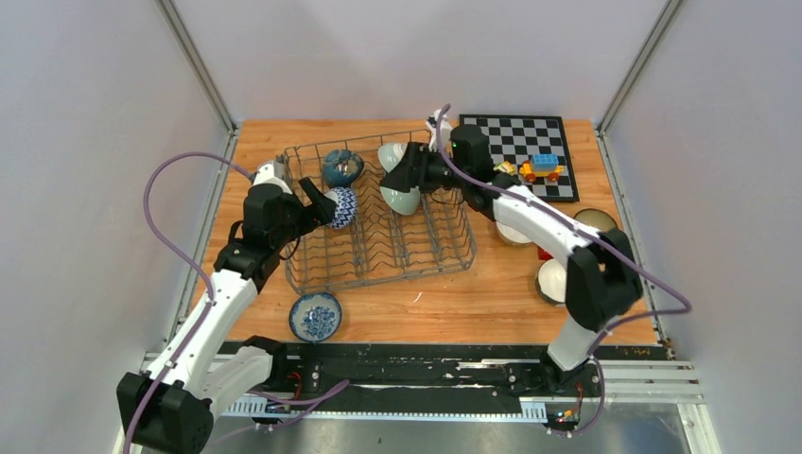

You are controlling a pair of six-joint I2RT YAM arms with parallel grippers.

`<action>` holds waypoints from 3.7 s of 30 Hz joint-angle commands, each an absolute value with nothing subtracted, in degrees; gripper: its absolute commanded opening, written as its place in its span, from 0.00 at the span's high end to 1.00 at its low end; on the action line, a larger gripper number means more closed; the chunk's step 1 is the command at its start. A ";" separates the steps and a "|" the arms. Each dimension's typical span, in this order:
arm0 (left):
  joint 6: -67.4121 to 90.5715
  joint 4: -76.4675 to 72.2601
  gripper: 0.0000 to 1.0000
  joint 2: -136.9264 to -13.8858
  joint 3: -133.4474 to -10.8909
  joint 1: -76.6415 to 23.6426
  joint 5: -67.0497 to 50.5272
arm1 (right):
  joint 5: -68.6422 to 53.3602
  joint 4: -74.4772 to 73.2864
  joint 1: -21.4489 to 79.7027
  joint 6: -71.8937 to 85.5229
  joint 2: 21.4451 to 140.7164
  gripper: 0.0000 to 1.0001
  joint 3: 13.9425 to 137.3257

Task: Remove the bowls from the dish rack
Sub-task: Move the dish rack to the center of the board, then pick up the bowl from the dish rack.

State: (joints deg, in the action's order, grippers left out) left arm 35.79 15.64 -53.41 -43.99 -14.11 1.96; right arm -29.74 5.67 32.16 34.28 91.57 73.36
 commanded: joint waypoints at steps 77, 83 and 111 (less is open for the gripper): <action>42.48 2.85 0.38 -79.07 -42.89 -9.14 12.56 | -29.99 17.33 40.79 48.41 124.32 0.44 92.11; 42.50 2.64 0.38 -79.34 -42.80 -9.14 12.16 | -32.01 18.39 40.88 49.20 125.44 0.47 93.71; 41.93 4.20 0.39 -76.38 -42.70 -9.14 12.83 | -26.12 22.17 41.57 55.78 122.17 0.32 85.01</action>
State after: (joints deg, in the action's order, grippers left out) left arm 42.22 3.46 -78.35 -43.48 -9.76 11.68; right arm -28.51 21.89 40.42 54.89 123.48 85.73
